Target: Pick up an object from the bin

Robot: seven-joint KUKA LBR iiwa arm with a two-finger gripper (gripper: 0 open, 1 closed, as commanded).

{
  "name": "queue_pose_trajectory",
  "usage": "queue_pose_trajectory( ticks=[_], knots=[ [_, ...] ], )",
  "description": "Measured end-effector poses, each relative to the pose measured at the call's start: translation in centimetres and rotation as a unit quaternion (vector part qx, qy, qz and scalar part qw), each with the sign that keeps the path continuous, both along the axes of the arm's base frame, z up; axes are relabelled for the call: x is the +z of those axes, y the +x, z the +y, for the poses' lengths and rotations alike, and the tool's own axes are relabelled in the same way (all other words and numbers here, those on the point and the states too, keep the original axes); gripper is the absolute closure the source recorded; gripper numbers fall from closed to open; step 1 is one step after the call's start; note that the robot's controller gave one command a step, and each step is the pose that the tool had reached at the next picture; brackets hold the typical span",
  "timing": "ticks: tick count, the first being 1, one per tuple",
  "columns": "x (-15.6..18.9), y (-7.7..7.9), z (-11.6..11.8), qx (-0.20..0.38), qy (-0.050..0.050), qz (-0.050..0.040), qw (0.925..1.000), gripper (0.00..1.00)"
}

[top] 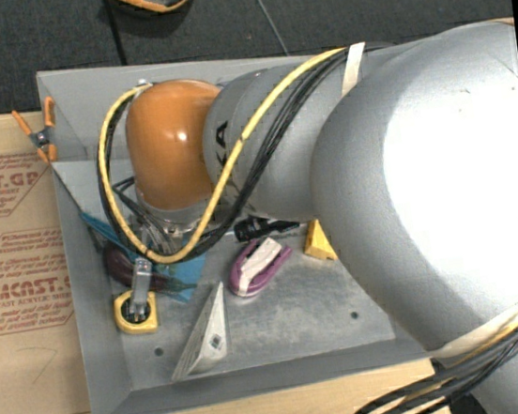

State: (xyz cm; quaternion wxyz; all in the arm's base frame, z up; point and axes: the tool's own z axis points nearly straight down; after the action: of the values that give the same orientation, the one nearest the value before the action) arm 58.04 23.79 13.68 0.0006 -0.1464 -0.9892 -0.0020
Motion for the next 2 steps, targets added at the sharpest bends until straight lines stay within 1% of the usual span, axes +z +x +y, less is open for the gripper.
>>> queue_pose_trajectory(
  ticks=[1, 2],
  knots=[
    [-6.7, -3.3, 0.7, -0.022, 0.000, -0.0025, 0.9998, 0.00],
    [-6.5, -0.8, 0.8, -0.055, -0.002, 0.0055, 0.9985, 1.00]
  ],
)
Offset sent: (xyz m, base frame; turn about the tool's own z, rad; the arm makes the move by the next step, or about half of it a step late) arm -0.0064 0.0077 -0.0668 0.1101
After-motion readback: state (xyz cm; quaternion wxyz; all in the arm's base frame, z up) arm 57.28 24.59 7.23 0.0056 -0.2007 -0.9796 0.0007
